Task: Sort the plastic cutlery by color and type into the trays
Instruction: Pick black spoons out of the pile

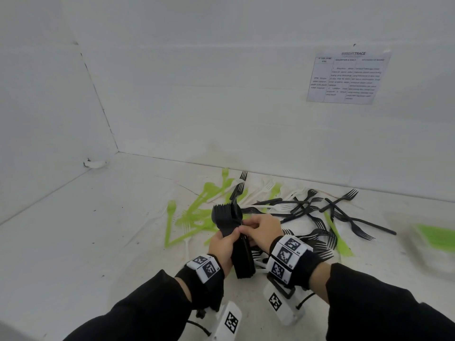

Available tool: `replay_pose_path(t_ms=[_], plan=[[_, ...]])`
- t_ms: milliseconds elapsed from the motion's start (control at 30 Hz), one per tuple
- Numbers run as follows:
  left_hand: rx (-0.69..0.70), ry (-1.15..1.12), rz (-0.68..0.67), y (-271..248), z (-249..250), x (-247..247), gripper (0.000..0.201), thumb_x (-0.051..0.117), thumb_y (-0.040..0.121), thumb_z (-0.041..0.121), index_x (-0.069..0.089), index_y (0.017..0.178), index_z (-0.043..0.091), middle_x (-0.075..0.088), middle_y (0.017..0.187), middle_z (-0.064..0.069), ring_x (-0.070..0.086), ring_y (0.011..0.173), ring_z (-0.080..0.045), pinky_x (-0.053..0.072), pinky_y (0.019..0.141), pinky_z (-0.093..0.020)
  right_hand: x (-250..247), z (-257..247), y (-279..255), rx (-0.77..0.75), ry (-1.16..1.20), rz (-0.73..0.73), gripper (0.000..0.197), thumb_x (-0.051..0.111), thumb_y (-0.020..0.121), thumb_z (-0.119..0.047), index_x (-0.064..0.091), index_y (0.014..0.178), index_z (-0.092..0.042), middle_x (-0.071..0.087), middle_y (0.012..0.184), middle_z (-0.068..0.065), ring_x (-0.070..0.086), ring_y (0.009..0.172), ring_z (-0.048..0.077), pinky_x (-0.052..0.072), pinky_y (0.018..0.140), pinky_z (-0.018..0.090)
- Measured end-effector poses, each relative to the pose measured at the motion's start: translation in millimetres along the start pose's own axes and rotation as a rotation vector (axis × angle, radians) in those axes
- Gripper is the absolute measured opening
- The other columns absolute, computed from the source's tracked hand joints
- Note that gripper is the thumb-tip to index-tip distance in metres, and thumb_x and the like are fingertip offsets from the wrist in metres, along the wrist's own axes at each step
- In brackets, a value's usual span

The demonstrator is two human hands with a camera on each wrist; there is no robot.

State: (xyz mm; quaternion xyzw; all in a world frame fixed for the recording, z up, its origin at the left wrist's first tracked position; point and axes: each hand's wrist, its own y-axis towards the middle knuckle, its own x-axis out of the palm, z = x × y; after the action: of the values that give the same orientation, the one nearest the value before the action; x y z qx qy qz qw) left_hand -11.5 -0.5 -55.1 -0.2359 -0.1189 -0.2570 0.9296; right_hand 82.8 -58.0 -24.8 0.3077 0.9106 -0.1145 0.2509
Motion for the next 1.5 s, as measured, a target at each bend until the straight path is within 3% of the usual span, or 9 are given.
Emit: replay_pose_path(t_ms=[167,367,433,567,833,1000,1200,1400,1500], plan=[[-0.013,-0.015,-0.002,-3,2,-4,0.015,0.049,0.093,-0.002,0.056,0.106,-0.003,0.063,0.106,-0.024,0.061,0.099,-0.038,0.049,0.091,-0.049,7,3,-3,0.074,0.125,-0.012,0.013,0.071,0.081,-0.018,0.059,0.081,-0.014,0.058,0.069,-0.002,0.059,0.056,0.011,0.055,0.054,0.020],[-0.149,-0.065,-0.028,-2,9,-6,0.021,0.042,0.095,0.012,0.060,0.097,0.001,0.062,0.083,-0.016,0.060,0.066,-0.024,0.050,0.045,-0.024,14,-1,2,0.076,0.122,-0.057,0.025,0.069,0.082,-0.019,0.065,0.104,-0.007,0.065,0.084,0.004,0.064,0.069,0.016,0.058,0.064,0.026],[-0.194,-0.092,-0.037,0,13,-7,0.027,0.038,0.096,0.015,0.059,0.103,-0.001,0.062,0.088,-0.018,0.059,0.071,-0.026,0.054,0.055,-0.028,17,-1,4,0.061,0.082,-0.038,0.019,0.069,0.081,-0.021,0.068,0.097,-0.014,0.068,0.086,0.004,0.067,0.081,0.021,0.057,0.078,0.036],[-0.211,-0.072,-0.073,0,18,-10,0.029,0.038,0.096,0.016,0.058,0.107,-0.001,0.062,0.094,-0.019,0.058,0.076,-0.028,0.048,0.074,-0.037,23,-2,1,0.064,0.186,-0.066,0.010,0.066,0.084,-0.014,0.060,0.091,-0.017,0.061,0.074,-0.002,0.060,0.067,0.013,0.053,0.059,0.025],[-0.194,-0.055,-0.155,5,25,-27,0.028,0.053,0.093,0.018,0.057,0.113,0.000,0.063,0.091,-0.018,0.063,0.062,-0.025,0.054,0.056,-0.032,23,-7,-3,0.034,0.206,-0.079,0.018,0.067,0.083,-0.011,0.055,0.072,-0.019,0.056,0.063,0.002,0.053,0.046,0.011,0.047,0.045,0.020],[-0.161,-0.029,-0.193,10,27,-38,0.013,0.054,0.092,0.013,0.059,0.099,0.002,0.063,0.083,-0.018,0.065,0.053,-0.024,0.054,0.048,-0.032,29,-10,-3,0.033,0.224,-0.103,0.018,0.063,0.087,-0.011,0.055,0.072,-0.016,0.064,0.078,0.013,0.063,0.062,0.019,0.057,0.064,0.032],[-0.162,-0.005,-0.203,11,28,-45,0.009,0.057,0.091,0.014,0.058,0.092,0.005,0.062,0.078,-0.013,0.062,0.061,-0.023,0.054,0.049,-0.032,28,-17,-3,0.021,0.162,-0.193,0.016,0.058,0.090,-0.008,0.057,0.075,-0.013,0.059,0.068,0.004,0.058,0.051,0.008,0.053,0.053,0.021],[-0.082,0.003,-0.130,14,32,-53,0.011,0.059,0.090,0.012,0.055,0.084,0.004,0.057,0.075,-0.009,0.055,0.060,-0.022,0.052,0.051,-0.032,-7,-10,13,-0.063,-0.670,-0.250,0.024,0.056,0.090,-0.012,0.068,0.111,-0.009,0.067,0.114,0.005,0.056,0.094,0.009,0.038,0.078,0.011],[-0.090,0.030,-0.134,10,31,-55,0.007,0.060,0.088,0.005,0.053,0.087,0.004,0.055,0.075,-0.011,0.057,0.062,-0.024,0.053,0.051,-0.033,-1,5,13,-0.017,-0.907,-0.409,0.038,0.051,0.093,-0.012,0.055,0.130,-0.016,0.054,0.134,0.006,0.049,0.124,0.021,0.036,0.100,0.023]])
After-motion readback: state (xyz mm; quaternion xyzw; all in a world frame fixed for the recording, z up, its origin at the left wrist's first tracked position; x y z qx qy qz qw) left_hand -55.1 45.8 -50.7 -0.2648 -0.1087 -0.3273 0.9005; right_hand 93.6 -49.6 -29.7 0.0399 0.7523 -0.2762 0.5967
